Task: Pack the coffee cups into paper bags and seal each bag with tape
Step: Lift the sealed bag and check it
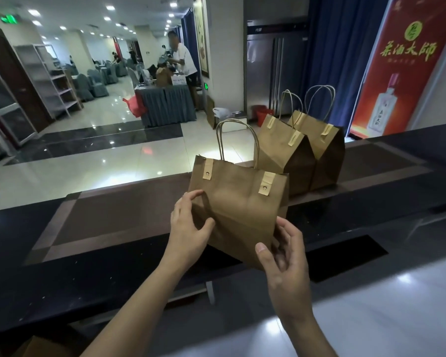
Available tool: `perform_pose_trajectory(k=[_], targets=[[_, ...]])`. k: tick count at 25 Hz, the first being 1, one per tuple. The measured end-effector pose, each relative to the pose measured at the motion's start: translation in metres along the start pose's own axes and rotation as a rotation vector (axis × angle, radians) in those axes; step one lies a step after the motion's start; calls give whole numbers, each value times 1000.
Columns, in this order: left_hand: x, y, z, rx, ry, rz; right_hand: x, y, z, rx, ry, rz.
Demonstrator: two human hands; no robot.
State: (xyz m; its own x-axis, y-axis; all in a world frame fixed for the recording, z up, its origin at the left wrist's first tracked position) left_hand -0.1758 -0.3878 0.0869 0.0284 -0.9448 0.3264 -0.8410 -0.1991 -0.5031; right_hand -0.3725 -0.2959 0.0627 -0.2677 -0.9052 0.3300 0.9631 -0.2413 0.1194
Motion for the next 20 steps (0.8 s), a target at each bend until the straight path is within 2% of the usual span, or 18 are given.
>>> perform_pose_trajectory(k=[5,9,15,20], targets=[[28,28,6,-70,-23,106,10,9,-25,-39,29,18],[24,44,7,-185,-44,208,19,34,-40,-113,81,110],[9,50,20,-230,-61,215,36,43,-59,-100,149,154],[33,59,27,-213,-66,183,57,40,-71,-129,170,149]])
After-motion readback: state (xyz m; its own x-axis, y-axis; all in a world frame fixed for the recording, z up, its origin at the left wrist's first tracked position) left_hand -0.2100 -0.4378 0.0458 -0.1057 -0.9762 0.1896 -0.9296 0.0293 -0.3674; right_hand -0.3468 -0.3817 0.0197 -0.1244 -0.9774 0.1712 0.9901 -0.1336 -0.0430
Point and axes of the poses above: each hand's wrist, its own x-axis towards the middle knuckle, its own y-axis out of the palm, z = x × y, the point moved 3 cm from there along x, towards the middle knuckle, and after that the axes turned 1 degree about -x, right-handed, at the moved point
